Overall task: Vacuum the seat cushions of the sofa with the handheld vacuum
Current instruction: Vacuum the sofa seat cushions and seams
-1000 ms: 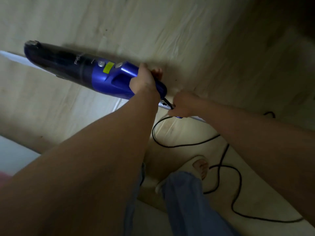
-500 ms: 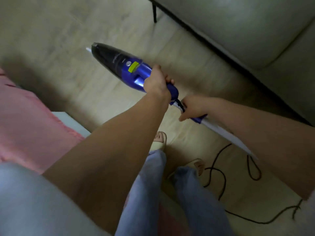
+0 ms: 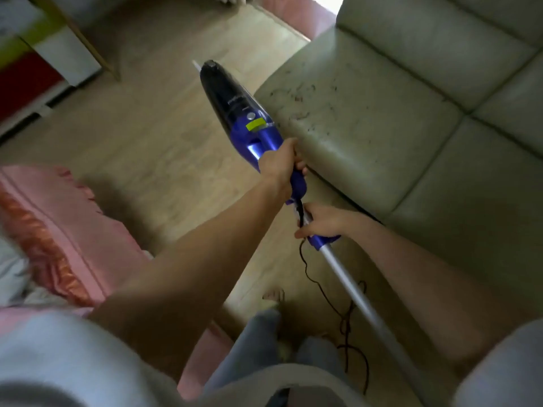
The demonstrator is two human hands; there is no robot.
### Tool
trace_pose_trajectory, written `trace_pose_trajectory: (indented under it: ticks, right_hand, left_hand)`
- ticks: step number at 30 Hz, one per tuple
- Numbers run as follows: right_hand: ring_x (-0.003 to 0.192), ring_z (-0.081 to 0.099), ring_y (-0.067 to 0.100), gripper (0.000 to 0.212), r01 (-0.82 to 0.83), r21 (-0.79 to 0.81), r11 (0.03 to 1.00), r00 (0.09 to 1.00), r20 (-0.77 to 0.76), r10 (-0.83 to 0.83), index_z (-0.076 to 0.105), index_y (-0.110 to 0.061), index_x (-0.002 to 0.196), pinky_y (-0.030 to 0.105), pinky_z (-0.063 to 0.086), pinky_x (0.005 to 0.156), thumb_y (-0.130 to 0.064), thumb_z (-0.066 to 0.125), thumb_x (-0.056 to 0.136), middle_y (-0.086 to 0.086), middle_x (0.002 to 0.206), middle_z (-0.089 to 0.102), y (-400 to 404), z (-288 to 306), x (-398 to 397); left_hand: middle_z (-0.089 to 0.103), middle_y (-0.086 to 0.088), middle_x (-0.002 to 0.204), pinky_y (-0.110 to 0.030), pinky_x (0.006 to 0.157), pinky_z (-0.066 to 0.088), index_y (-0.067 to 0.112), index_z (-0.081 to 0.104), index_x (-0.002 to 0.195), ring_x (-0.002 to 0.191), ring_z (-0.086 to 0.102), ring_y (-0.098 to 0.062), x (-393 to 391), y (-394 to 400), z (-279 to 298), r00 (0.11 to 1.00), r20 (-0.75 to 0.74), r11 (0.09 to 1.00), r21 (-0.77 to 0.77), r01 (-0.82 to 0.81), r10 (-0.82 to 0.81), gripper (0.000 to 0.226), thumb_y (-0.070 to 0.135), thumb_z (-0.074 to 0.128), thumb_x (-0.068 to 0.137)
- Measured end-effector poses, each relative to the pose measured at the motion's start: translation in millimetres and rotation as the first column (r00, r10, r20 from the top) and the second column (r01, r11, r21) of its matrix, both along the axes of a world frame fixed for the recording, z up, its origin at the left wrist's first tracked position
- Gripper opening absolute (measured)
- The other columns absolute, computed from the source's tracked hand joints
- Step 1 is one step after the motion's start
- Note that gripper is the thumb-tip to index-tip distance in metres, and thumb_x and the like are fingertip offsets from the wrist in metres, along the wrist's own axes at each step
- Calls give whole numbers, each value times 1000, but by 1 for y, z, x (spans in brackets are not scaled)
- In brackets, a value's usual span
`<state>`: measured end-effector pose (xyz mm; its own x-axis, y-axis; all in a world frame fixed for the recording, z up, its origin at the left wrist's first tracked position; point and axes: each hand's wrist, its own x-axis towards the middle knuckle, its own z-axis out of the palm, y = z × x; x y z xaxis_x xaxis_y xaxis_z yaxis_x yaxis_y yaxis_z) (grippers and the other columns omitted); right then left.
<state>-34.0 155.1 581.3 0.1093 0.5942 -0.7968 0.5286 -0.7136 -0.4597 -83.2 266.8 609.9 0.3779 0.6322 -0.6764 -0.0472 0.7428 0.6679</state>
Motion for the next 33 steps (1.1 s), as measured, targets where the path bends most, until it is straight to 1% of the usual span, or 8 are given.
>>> trace_pose_trajectory:
  ticks: [4,6,9,16,19,22,26,33]
  right_hand:
    - [98,65,28,29,129,-17,992,986,-103,-130,60,-4,111,39,49,94,-16,59,85,15,109,67,12,41,21]
    - [84,64,20,18,255,-31,966,953,-159,-257,64,-2,96,31,52,81,-10,50,88,10,93,68,14,55,34]
    - [78,63,21,19,382,22,924,919,-111,-377,67,-11,77,28,49,71,-22,52,81,4,77,70,11,66,62]
    - [76,61,26,39,542,141,829,840,-78,-536,69,-9,82,41,52,78,-40,64,58,18,86,69,-16,89,123]
    - [65,63,17,24,571,130,811,821,-92,-563,69,-7,79,29,51,70,-28,56,81,6,76,71,-18,95,162]
    - [56,66,14,37,652,118,749,759,-101,-644,64,-1,89,28,55,67,-29,40,96,8,70,71,-15,88,209]
    - [70,65,28,56,598,91,796,800,-1,-600,60,-4,90,44,57,81,-59,49,87,19,85,68,-6,93,263]
    - [64,51,19,45,401,93,911,900,148,-411,57,-12,76,32,45,66,-48,40,97,9,77,62,22,98,340]
  left_hand:
    - [35,7,34,-20,37,33,15,39,61,30,32,-9,20,11,40,998,26,997,54,56,-58,33,9,52,91]
    - [36,5,36,-19,36,33,15,39,62,30,33,-8,33,16,52,996,49,996,55,73,-76,32,9,53,90]
    - [36,4,39,-17,35,32,15,39,63,29,33,-8,62,19,69,990,85,992,52,111,-115,31,9,53,91]
    - [34,4,39,-16,34,31,15,39,65,29,32,-8,139,11,86,977,130,985,55,164,-170,30,9,52,91]
    - [32,4,40,-16,33,31,15,37,64,29,30,-8,180,5,93,969,152,981,54,187,-193,32,8,51,92]
    - [31,4,38,-16,34,30,16,35,63,29,29,-9,224,6,93,962,169,977,44,210,-214,34,7,50,92]
    - [33,4,40,-17,35,32,16,37,63,31,31,-9,281,13,88,967,171,982,24,189,-191,33,7,51,91]
    - [33,5,39,-19,36,32,16,36,62,31,30,-8,351,38,76,975,180,990,-35,140,-131,34,6,50,90]
